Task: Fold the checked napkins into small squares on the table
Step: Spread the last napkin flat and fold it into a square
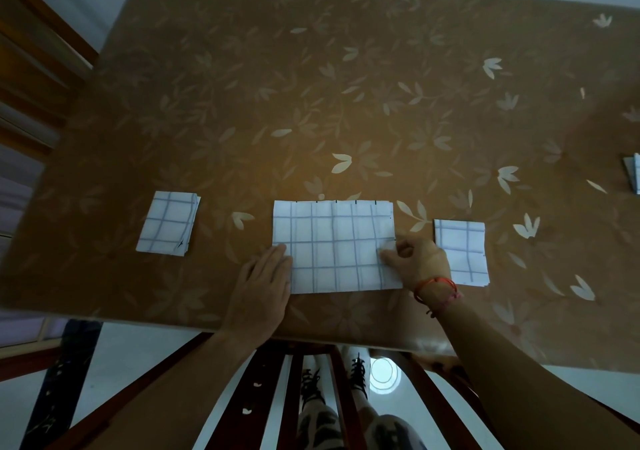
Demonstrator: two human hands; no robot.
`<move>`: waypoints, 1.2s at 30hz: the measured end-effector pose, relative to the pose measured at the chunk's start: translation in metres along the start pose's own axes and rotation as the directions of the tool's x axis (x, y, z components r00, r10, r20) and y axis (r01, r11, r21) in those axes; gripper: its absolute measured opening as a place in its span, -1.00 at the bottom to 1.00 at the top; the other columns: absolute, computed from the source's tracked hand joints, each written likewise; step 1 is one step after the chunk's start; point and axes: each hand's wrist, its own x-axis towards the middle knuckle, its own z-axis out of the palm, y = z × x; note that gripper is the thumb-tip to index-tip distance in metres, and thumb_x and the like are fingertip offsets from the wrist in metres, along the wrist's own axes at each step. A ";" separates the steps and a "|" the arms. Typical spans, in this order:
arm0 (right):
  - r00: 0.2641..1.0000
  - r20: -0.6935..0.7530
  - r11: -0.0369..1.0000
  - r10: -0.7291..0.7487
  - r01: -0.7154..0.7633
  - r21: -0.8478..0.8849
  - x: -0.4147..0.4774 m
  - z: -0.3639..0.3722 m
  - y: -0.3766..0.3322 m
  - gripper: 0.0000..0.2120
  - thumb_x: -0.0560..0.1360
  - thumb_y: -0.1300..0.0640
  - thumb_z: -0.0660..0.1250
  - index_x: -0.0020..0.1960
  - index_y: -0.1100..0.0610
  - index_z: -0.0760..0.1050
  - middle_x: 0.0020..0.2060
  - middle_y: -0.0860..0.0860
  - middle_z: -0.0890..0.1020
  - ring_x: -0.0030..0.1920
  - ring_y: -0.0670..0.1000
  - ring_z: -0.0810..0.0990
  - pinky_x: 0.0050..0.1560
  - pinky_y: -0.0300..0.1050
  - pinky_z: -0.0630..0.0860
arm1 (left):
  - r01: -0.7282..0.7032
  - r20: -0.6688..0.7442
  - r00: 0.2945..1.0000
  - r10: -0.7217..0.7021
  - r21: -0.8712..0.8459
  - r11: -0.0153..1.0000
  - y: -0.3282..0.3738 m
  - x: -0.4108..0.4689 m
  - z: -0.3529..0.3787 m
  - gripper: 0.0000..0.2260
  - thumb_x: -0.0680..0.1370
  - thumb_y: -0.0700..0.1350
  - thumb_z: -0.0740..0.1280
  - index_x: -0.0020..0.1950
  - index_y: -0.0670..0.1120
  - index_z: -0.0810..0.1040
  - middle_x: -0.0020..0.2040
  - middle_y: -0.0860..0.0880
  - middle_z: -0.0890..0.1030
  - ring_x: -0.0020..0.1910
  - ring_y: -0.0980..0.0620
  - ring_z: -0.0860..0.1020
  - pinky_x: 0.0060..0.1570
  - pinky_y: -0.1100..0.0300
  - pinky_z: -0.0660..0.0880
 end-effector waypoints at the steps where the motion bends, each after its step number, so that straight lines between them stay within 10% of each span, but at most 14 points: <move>1: 1.000 -0.002 1.000 0.001 -0.001 -0.014 -0.002 -0.002 -0.001 -0.70 0.40 -0.10 0.44 -0.03 0.10 0.53 -0.22 -0.03 0.56 -0.15 0.02 0.55 -0.18 -0.15 0.45 | 0.000 0.002 1.000 0.000 0.001 1.000 0.001 0.000 0.000 -0.60 0.60 -0.05 0.04 0.35 -0.15 0.46 0.43 -0.14 0.40 0.42 -0.08 0.35 0.27 -0.01 0.38; 7: 0.942 -0.110 0.927 -0.318 0.284 -0.245 -0.035 0.005 -0.018 -0.59 0.46 -0.08 0.35 0.24 0.03 0.41 0.12 0.05 0.43 0.03 0.05 0.51 -0.03 -0.06 0.55 | 0.003 0.013 1.000 -0.003 0.026 1.000 -0.003 -0.004 0.002 -0.54 0.60 -0.04 0.05 0.45 -0.19 0.33 0.52 -0.15 0.25 0.51 -0.08 0.19 0.37 -0.07 0.30; 14: 0.644 0.302 0.495 -0.703 0.747 -0.443 -0.099 0.089 -0.030 -0.32 0.51 -0.20 0.05 0.47 0.24 0.20 0.49 0.25 0.19 0.50 0.22 0.15 0.43 0.15 0.27 | 0.001 0.063 0.998 -0.005 0.077 0.997 -0.007 -0.010 0.006 -0.50 0.62 0.00 0.00 0.50 -0.22 0.24 0.53 -0.20 0.19 0.52 -0.11 0.15 0.38 -0.15 0.25; 28: 0.878 0.191 0.632 -0.438 0.452 -0.630 -0.093 0.047 0.056 -0.22 0.54 -0.27 0.02 0.48 0.35 0.14 0.49 0.30 0.12 0.50 0.25 0.11 0.43 0.19 0.24 | 0.044 0.091 0.995 -0.047 0.035 0.998 -0.009 -0.011 0.011 -0.48 0.64 0.04 -0.10 0.56 -0.15 0.08 0.58 -0.10 0.02 0.56 -0.03 -0.01 0.44 -0.19 0.09; 36: 0.893 0.144 0.713 -0.427 0.430 -0.553 -0.090 0.042 0.051 -0.28 0.52 -0.22 0.03 0.44 0.32 0.26 0.47 0.26 0.23 0.47 0.26 0.21 0.39 0.16 0.32 | 0.068 0.076 0.995 -0.069 0.026 0.997 -0.004 -0.009 0.007 -0.48 0.63 0.04 -0.09 0.54 -0.15 0.15 0.57 -0.10 0.08 0.55 -0.03 0.03 0.43 -0.21 0.10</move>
